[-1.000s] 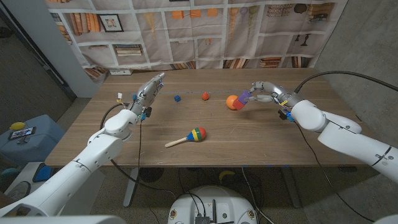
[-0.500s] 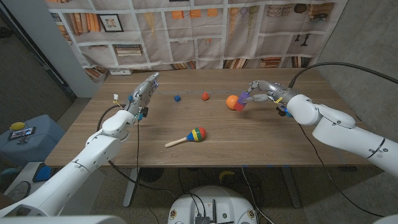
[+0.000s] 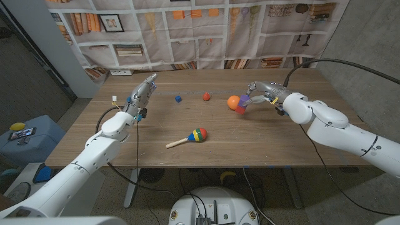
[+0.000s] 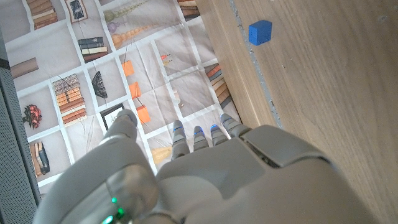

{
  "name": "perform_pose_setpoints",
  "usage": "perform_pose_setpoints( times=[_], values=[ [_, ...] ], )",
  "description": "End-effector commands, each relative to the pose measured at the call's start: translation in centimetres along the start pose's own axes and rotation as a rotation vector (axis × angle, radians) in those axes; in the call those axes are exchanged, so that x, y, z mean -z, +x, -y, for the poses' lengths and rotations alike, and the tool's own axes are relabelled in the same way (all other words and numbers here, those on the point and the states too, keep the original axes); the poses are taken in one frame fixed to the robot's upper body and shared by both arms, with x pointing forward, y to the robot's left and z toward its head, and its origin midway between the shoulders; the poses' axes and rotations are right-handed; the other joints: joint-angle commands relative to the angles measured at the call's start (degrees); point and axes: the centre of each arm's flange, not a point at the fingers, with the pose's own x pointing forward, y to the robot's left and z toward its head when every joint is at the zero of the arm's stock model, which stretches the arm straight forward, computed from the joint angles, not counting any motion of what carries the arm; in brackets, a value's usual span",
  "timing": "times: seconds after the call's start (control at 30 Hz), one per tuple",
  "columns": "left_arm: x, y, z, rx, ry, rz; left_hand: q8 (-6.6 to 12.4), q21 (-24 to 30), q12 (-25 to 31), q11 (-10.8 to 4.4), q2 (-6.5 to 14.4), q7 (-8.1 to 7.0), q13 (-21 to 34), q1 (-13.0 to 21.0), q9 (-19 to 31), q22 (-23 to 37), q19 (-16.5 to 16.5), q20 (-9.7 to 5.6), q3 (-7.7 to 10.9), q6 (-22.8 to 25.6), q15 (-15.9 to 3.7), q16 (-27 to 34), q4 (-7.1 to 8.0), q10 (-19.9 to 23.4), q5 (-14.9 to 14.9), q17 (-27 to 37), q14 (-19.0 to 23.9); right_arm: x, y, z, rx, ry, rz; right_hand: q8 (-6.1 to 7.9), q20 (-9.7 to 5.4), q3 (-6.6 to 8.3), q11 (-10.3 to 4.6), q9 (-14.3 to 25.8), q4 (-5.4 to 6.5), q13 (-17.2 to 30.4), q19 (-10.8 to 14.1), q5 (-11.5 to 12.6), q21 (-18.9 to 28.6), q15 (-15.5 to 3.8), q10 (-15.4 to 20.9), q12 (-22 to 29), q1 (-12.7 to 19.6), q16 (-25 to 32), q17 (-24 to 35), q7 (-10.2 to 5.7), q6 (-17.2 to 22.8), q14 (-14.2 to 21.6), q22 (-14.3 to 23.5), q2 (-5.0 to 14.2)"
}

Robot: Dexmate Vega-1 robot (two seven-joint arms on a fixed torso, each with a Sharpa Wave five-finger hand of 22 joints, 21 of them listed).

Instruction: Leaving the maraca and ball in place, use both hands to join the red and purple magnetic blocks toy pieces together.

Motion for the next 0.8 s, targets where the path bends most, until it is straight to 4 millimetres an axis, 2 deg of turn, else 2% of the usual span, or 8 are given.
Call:
perform_pose_setpoints(
  times=[0.03,0.4,0.8],
  values=[
    [0.5,0.4,-0.1,0.010,-0.008,-0.019,-0.10,0.1,-0.1,-0.20,0.1,-0.06,-0.1,-0.6,0.0,0.2,-0.1,-1.22,0.39,-0.6,-0.19,-0.1,-0.06,0.1,0.3,0.0,-0.2,-1.0,0.6,-0.9,-0.036,-0.092,-0.025,0.43,-0.09,-0.16,0.07,0.4,0.04,0.0,0.5,0.2,0.4,-0.09,0.5,0.2,3.4,0.2,0.0,-2.81,2.5,0.5,0.3,2.86],
    [0.5,0.4,0.0,0.001,-0.002,-0.021,-0.08,0.1,-0.1,-0.24,0.3,-0.26,-0.1,-1.0,0.0,0.2,-0.1,-1.09,0.52,-1.1,-0.03,-0.1,-0.12,0.2,0.4,0.0,-0.1,-1.2,1.0,-2.0,-0.060,-0.131,-0.029,0.57,-0.21,-0.23,0.13,0.6,0.06,0.0,0.8,0.1,0.5,-0.23,0.6,0.2,3.4,0.3,0.0,-2.84,2.4,0.8,0.3,2.83],
    [0.4,0.4,0.0,-0.017,0.002,-0.012,0.31,0.2,0.2,-0.38,0.9,0.23,-0.1,-1.4,0.0,0.1,0.2,-0.96,0.89,-0.4,0.09,0.1,-0.27,1.0,0.4,0.0,0.6,-1.2,1.1,-3.0,-0.063,-0.158,-0.045,0.52,-0.25,-0.37,0.16,0.9,0.12,0.0,0.8,0.1,0.4,-0.28,0.4,0.1,3.4,0.3,0.0,-3.30,1.6,0.9,0.3,2.79]
  ],
)
